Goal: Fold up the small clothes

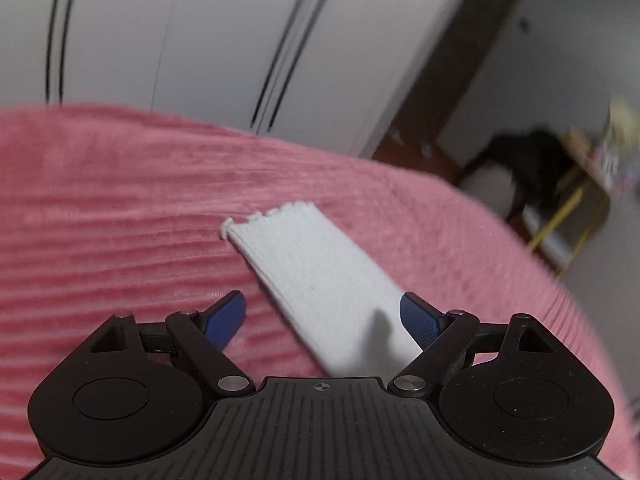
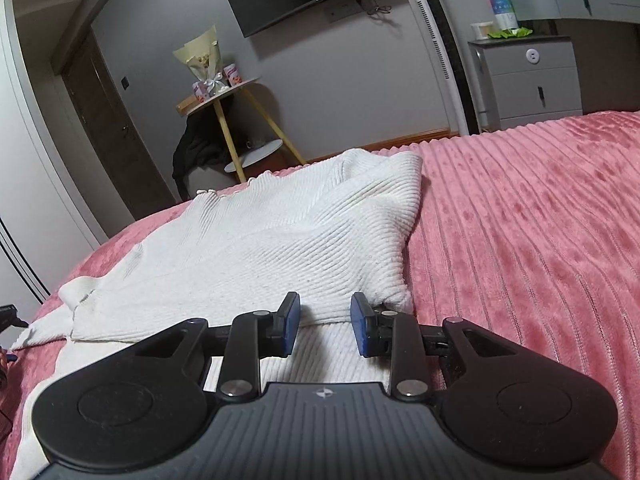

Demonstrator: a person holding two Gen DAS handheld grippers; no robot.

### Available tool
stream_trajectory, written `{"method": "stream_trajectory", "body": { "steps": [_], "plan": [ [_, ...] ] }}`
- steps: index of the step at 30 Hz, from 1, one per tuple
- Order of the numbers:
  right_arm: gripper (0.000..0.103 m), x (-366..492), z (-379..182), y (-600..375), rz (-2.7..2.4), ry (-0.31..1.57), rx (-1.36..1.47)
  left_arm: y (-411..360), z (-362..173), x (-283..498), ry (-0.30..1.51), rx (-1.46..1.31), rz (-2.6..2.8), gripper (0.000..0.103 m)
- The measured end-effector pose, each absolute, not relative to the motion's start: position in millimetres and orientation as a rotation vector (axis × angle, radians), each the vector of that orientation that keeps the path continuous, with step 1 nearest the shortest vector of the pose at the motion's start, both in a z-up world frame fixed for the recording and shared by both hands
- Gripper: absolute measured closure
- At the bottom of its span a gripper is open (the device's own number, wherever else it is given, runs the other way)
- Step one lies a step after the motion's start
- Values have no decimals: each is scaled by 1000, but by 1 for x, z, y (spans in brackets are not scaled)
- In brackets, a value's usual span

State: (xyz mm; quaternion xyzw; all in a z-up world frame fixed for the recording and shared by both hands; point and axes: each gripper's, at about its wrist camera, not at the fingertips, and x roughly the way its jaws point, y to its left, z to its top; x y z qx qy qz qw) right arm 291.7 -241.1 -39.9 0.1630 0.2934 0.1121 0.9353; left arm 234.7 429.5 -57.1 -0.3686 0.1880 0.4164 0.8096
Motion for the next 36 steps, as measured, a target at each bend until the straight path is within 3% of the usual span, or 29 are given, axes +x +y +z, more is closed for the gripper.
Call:
{"method": "stream_trajectory", "body": {
  "steps": [3,5,7,8,9,10,13,17,22,26,30,33,36],
  "plan": [
    [74,291,-40,-240,228,597,324,441,-60,228,331,-904,867,20],
    [74,292,-40,-239,228,596,320,450,-61,227,325,-947,842,38],
    [72,292,-40,-238,229,595,316,456,-63,224,322,-1000,824,69],
    [72,292,-40,-238,229,595,312,459,-65,222,324,-1033,814,76],
    [72,292,-40,-238,229,595,309,462,-66,220,330,-1059,815,89],
    [72,292,-40,-238,229,595,306,464,-66,218,333,-1072,817,94],
    [71,293,-40,-237,230,595,305,456,-52,217,326,-991,774,94],
    [71,293,-40,-238,232,595,309,408,-8,240,379,-678,601,94],
    [71,293,-40,-239,234,594,322,284,41,272,401,-336,277,93],
    [72,292,-40,-241,237,593,337,178,36,289,463,-218,47,92],
    [71,291,-41,-246,245,589,367,108,-5,296,624,-189,-33,64],
    [71,291,-43,-252,257,590,403,94,-19,276,712,-218,4,58],
    [71,291,-43,-254,261,593,420,91,-9,237,665,-216,164,29]
  ]
}}
